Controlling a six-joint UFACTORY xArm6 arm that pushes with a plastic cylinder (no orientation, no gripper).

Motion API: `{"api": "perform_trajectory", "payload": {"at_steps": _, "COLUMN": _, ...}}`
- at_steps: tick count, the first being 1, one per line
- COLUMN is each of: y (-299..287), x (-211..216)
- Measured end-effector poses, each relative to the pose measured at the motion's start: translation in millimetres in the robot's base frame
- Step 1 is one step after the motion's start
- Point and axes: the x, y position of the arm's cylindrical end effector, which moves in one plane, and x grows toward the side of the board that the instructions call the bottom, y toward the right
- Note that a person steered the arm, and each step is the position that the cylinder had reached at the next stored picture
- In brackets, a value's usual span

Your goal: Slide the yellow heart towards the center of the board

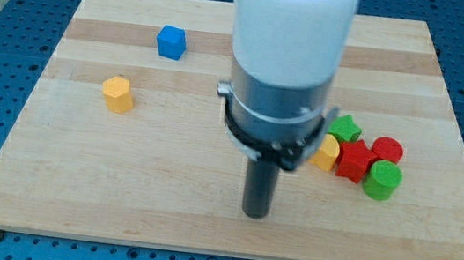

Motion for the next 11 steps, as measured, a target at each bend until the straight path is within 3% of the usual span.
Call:
{"api": "perform_trajectory", "payload": {"at_steps": 1, "y": 52.8, "x": 1.4}}
{"api": "perform_trajectory", "payload": {"at_steps": 3, "y": 81.7, "x": -20.3}}
{"api": "perform_trajectory", "payload": {"at_steps": 9, "y": 68.7, "x": -112.0}}
{"api": "perform_trajectory", "payload": {"at_steps": 11, "y": 55.8, "x": -162.3}}
